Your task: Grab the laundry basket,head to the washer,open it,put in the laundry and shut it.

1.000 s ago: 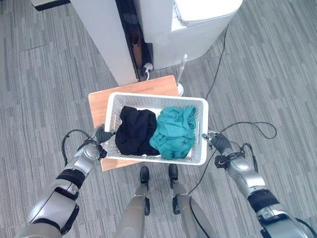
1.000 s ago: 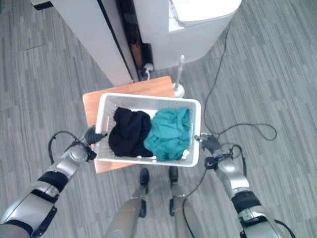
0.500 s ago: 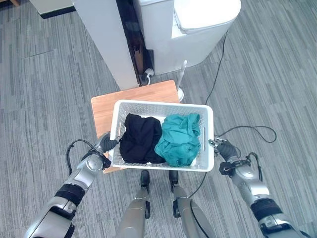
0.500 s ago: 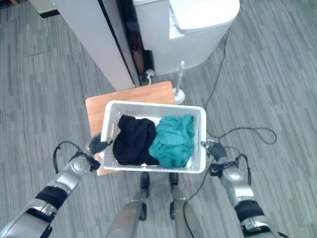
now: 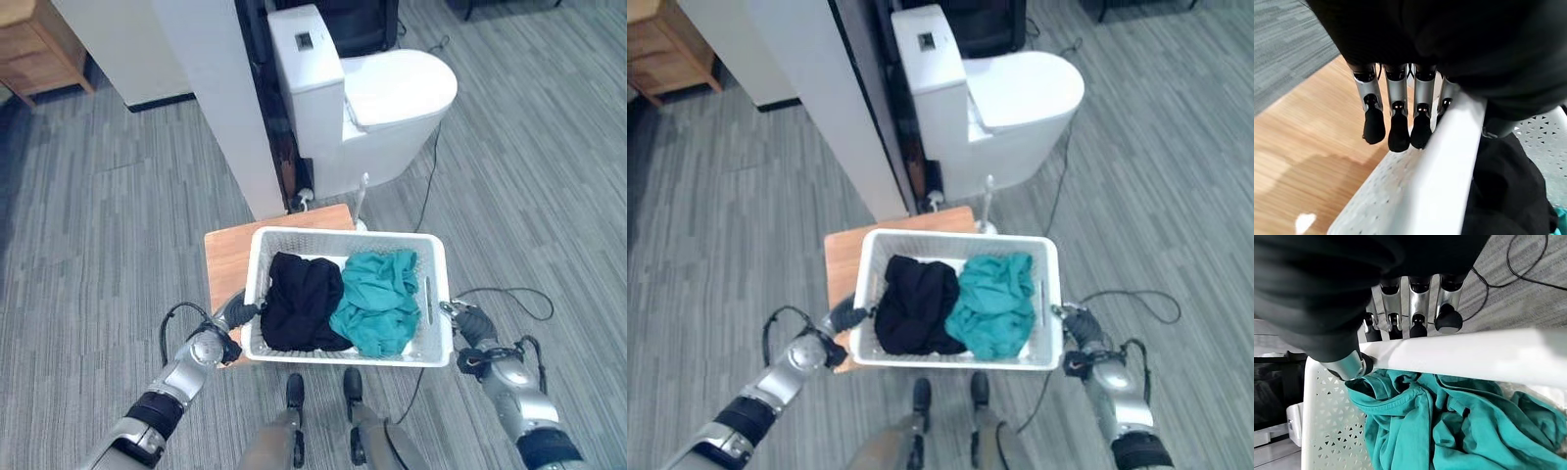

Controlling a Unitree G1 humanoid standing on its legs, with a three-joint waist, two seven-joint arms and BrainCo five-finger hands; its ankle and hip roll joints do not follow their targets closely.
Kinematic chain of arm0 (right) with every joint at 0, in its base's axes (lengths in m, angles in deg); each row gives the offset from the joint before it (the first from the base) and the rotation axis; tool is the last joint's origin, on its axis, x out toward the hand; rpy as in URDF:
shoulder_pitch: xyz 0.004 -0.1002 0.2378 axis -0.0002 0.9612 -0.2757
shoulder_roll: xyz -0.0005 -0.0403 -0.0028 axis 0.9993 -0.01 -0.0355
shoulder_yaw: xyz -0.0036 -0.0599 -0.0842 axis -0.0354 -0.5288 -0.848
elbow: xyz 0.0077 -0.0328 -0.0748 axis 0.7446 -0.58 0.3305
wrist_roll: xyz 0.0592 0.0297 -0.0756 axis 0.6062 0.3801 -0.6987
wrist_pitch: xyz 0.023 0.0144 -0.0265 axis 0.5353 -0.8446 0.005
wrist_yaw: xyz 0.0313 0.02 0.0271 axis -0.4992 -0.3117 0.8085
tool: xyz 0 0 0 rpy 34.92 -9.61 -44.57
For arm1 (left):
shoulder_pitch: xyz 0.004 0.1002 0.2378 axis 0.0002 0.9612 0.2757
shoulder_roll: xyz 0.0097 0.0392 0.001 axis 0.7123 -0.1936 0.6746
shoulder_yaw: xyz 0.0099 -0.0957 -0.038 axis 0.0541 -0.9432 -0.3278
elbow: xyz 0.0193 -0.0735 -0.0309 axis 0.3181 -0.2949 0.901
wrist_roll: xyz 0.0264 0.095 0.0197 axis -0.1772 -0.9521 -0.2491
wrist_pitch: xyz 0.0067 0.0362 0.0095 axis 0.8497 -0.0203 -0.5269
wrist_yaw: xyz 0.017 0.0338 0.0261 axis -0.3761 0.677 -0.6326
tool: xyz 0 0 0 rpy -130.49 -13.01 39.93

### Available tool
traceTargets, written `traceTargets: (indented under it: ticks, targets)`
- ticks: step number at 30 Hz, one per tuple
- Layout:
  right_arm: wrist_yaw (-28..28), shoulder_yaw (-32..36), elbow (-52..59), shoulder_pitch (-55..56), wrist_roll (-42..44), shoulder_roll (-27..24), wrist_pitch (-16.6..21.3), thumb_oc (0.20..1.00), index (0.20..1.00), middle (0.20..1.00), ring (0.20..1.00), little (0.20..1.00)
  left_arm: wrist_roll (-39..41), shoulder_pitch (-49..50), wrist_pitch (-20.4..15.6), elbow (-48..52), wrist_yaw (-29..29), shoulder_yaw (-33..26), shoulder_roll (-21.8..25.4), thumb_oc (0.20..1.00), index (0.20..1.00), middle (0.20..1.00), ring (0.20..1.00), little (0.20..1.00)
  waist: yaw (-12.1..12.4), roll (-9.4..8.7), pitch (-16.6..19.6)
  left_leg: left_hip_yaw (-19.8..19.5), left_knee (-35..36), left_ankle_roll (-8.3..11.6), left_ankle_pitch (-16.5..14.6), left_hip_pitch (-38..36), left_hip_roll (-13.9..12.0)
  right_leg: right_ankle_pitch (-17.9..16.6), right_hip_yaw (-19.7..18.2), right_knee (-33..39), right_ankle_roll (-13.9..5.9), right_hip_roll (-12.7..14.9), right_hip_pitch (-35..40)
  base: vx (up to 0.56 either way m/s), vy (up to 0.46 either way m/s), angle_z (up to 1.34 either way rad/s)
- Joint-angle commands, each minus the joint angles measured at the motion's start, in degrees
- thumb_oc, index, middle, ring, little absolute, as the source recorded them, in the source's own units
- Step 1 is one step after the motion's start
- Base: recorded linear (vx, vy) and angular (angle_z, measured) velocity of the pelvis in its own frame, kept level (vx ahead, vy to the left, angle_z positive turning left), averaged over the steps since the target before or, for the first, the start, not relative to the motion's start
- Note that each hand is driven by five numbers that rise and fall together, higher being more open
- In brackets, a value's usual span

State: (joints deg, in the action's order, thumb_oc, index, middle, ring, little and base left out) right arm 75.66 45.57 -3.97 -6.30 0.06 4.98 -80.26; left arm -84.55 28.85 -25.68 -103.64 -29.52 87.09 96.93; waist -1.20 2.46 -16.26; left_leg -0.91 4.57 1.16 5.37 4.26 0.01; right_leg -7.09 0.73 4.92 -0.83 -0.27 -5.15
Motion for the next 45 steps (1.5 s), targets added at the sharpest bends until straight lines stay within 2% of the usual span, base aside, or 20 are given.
traceTargets:
  ticks: [1, 8, 15, 17, 19, 20, 23, 24, 25, 28, 29, 31, 32, 33, 34, 35, 38, 40, 41, 45]
  targets:
    - [2.4, 0.8, 4.4, 2.1, -0.1, -0.3, 2.5, 0.2, 0.2, 0.2, 0.2, 0.2, 5.1, -1.7, -4.7, 2.5, -2.2, 2.6, -2.4, 0.2, 0.2, 0.2, 0.2, 0.2, 0.1, -2.94, 9.5, -2.8, -6.8, 0.93, -8.5, -0.2, -1.9, 6.9, 0.9, -6.6, -4.47, 5.6, -0.1, 0.07, -0.075, 0.0]
    - [2.8, 1.9, 2.7, 4.8, -0.7, -0.6, 1.8, 0.2, 0.2, 0.2, 0.2, 0.2, 5.7, -1.8, -4.4, 0.7, -3.2, 3.2, -3.0, 0.2, 0.2, 0.2, 0.2, 0.2, -0.3, -2.68, 13.4, -2.5, -4.3, 1.44, -7.7, -4.3, -3.3, 7.7, 0.6, -4.9, -4.35, 4.3, 3.4, 0.03, -0.058, -0.02]
    - [2.5, 3.2, 4.0, 6.6, -1.2, -1.2, 2.2, 0.2, 0.2, 0.2, 0.2, 0.2, 5.3, -2.5, -4.4, -0.1, -3.7, 3.7, -4.1, 0.2, 0.2, 0.2, 0.2, 0.2, -0.9, -2.38, 15.4, -1.5, -2.8, 2.74, -6.0, -4.1, -4.8, 7.2, 0.9, -2.3, -4.26, 2.9, 4.2, -0.04, -0.043, -0.03]
    - [2.1, 1.9, 2.8, 4.9, -0.7, -1.7, 2.5, 0.2, 0.2, 0.2, 0.2, 0.2, 5.2, -3.4, -4.8, -0.8, -3.0, 4.3, -4.7, 0.2, 0.2, 0.2, 0.2, 0.2, -0.2, -3.02, 14.8, -5.9, -6.6, 3.6, -7.1, -1.7, -4.4, 5.2, -1.7, -1.7, -4.69, 2.8, 2.8, -0.23, 0.041, -0.07]
    - [2.4, 0.9, 2.3, 3.2, -0.6, -2.2, 2.5, 0.2, 0.2, 0.2, 0.2, 0.2, 5.4, -3.6, -5.2, -0.5, -2.9, 4.3, -4.7, 0.2, 0.2, 0.2, 0.2, 0.2, 0.0, -3.78, 14.1, -12.6, -11.3, 3.59, -10.4, -1.3, -2.3, 4.2, -4.0, -1.7, -4.92, 3.2, 1.4, -0.14, 0.073, -0.71]
    - [2.4, 0.9, 2.3, 3.1, -0.6, -2.2, 2.5, 0.2, 0.2, 0.2, 0.2, 0.2, 5.4, -3.6, -5.2, -0.5, -2.9, 4.3, -4.7, 0.2, 0.2, 0.2, 0.2, 0.2, 0.0, -3.72, 14.1, -12.7, -11.8, 3.56, -10.7, -1.1, -2.3, 4.2, -4.0, -1.7, -4.94, 3.2, 1.5, -0.1, 0.104, -1.2]
    - [2.6, -0.5, 1.2, 0.8, -0.4, -2.5, 2.3, 0.2, 0.2, 0.2, 0.2, 0.2, 5.7, -3.1, -5.9, -0.4, -2.8, 3.8, -4.3, 0.2, 0.2, 0.2, 0.2, 0.2, -0.5, -3.2, 14.0, -21.5, -15.8, 3.2, -12.3, -4.5, -1.1, 2.6, -8.7, -2.2, -5.54, 2.5, -0.9, -0.12, 0.207, -0.75]
    - [2.9, -0.5, 1.4, 0.2, -0.5, -2.9, 2.1, 0.2, 0.2, 0.2, 0.2, 0.2, 5.7, -2.7, -6.2, 0.1, -2.8, 3.5, -4.4, 0.2, 0.2, 0.2, 0.2, 0.2, -1.8, -3.13, 14.3, -23.4, -14.7, 2.53, -15.6, -6.4, -0.2, 1.3, -11.7, -2.5, -6.4, 2.4, -2.4, -0.14, 0.324, -0.78]
    - [2.9, -0.3, 1.4, -0.3, -0.8, -3.2, 2.0, 0.2, 0.2, 0.2, 0.2, 0.2, 5.5, -2.7, -6.4, 0.0, -2.8, 3.5, -4.6, 0.2, 0.2, 0.2, 0.2, 0.2, -2.3, -3.05, 14.3, -22.7, -13.9, 2.08, -17.3, -7.3, 0.5, 0.3, -13.1, -2.7, -7.16, 2.5, -3.4, -0.12, 0.27, -1.0]
    - [2.9, -1.0, 1.2, -2.4, -1.6, -3.4, 1.7, 0.2, 0.2, 0.2, 0.2, 0.2, 5.3, -2.8, -6.6, -0.3, -2.6, 3.2, -4.5, 0.2, 0.2, 0.2, 0.2, 0.2, -2.5, -3.04, 14.2, -20.2, -12.9, 1.0, -18.8, -8.0, 2.1, -1.5, -15.4, -2.8, -8.78, 2.9, -5.5, -0.14, 0.251, -0.82]
    - [2.7, -1.8, 0.4, -5.0, -2.5, -3.3, 1.5, 0.2, 0.2, 0.2, 0.2, 0.2, 4.5, -3.3, -7.1, -0.9, -2.5, 3.3, -4.2, 0.2, 0.2, 0.2, 0.2, 0.2, -1.9, -2.83, 14.0, -16.8, -11.2, -0.62, -19.2, -8.7, 3.9, -2.6, -17.1, -3.0, -10.7, 3.4, -7.8, -0.24, 0.357, -1.26]
    - [2.4, -2.1, -0.2, -6.3, -3.0, -3.0, 1.4, 0.2, 0.2, 0.2, 0.2, 0.2, 4.2, -3.6, -7.0, -1.1, -2.3, 3.2, -3.8, 0.2, 0.2, 0.2, 0.2, 0.2, -1.4, -2.99, 13.6, -14.4, -11.0, -1.11, -19.2, -8.6, 4.5, -2.6, -17.1, -3.3, -11.55, 3.7, -8.9, -0.16, 0.188, -1.57]
    - [2.2, -2.9, -1.3, -7.9, -3.8, -2.8, 1.2, 0.2, 0.2, 0.2, 0.2, 0.2, 3.8, -4.0, -6.9, -2.0, -1.9, 3.4, -3.4, 0.2, 0.2, 0.2, 0.2, 0.2, -0.8, -2.39, 12.8, -12.2, -11.3, -1.47, -19.5, -8.7, 4.3, -2.4, -14.7, -4.7, -12.15, 4.0, -10.5, -0.1, 0.048, -1.44]
    - [2.2, -2.9, -1.4, -8.1, -3.8, -2.8, 1.3, 0.2, 0.2, 0.2, 0.2, 0.2, 3.7, -4.1, -6.9, -2.1, -1.9, 3.3, -3.4, 0.2, 0.2, 0.2, 0.2, 0.2, -0.8, -2.66, 12.8, -12.2, -11.2, -1.42, -19.2, -8.5, 4.5, -2.6, -14.9, -4.7, -12.2, 4.2, -10.8, -0.29, 0.066, -1.05]
    - [2.3, -3.8, -2.1, -9.4, -4.3, -2.1, 1.1, 0.2, 0.2, 0.2, 0.2, 0.2, 4.0, -4.6, -6.5, -2.7, -1.6, 3.4, -2.8, 0.2, 0.2, 0.2, 0.2, 0.2, 0.1, -1.89, 11.5, -8.9, -12.0, -1.91, -18.4, -7.5, 4.3, 0.6, -7.0, -8.6, -11.29, 7.0, -11.1, -0.39, 0.074, -0.77]
    - [2.4, -4.4, -3.5, -10.1, -4.3, -1.7, 1.2, 0.2, 0.2, 0.2, 0.2, 0.2, 5.3, -4.8, -6.1, -2.6, -1.7, 3.9, -2.7, 0.2, 0.2, 0.2, 0.2, 0.2, 0.6, -0.86, 10.9, -6.9, -12.1, -2.28, -17.3, -6.8, 4.0, 3.9, -1.2, -13.5, -9.65, 9.0, -9.3, -0.48, 0.113, -0.79]
    - [2.4, -4.6, -4.7, -10.8, -4.0, -1.4, 1.5, 0.2, 0.2, 0.2, 0.2, 0.2, 5.8, -5.4, -5.9, -2.4, -1.8, 4.4, -2.3, 0.2, 0.2, 0.2, 0.2, 0.2, 1.5, -0.2, 11.7, -5.1, -11.3, -3.13, -15.0, -5.5, 4.1, 6.5, 1.7, -20.6, -8.23, 10.8, -5.9, -0.27, 0.081, -0.62]
    - [2.9, -4.9, -5.5, -11.1, -3.9, -1.4, 1.3, 0.2, 0.2, 0.2, 0.2, 0.2, 6.2, -5.2, -5.8, -2.2, -1.8, 4.3, -1.7, 0.2, 0.2, 0.2, 0.2, 0.2, 2.6, -0.14, 13.0, -3.6, -10.7, -3.57, -13.8, -4.7, 4.1, 7.4, 2.9, -22.4, -7.87, 12.2, -2.8, -0.18, 0.015, -0.42]
    - [3.3, -5.0, -5.7, -11.0, -4.2, -1.5, 1.0, 0.2, 0.2, 0.2, 0.2, 0.2, 6.4, -4.6, -5.8, -1.8, -1.8, 3.8, -1.0, 0.2, 0.2, 0.2, 0.2, 0.2, 3.9, -0.56, 14.7, -1.7, -10.0, -3.93, -12.5, -3.8, 4.2, 7.8, 3.3, -22.0, -7.89, 13.3, 1.0, -0.15, -0.009, -0.46]
    - [4.0, -4.4, -4.4, -9.0, -4.3, -1.5, 0.6, 0.2, 0.2, 0.2, 0.2, 0.2, 6.2, -3.8, -6.0, -2.2, -1.9, 2.8, -0.2, 0.2, 0.2, 0.2, 0.2, 0.2, 5.6, -2.18, 17.7, 1.5, -7.9, -4.07, -10.4, -2.1, 4.5, 7.4, 2.8, -18.2, -8.82, 13.3, 6.1, -0.14, -0.057, -0.91]
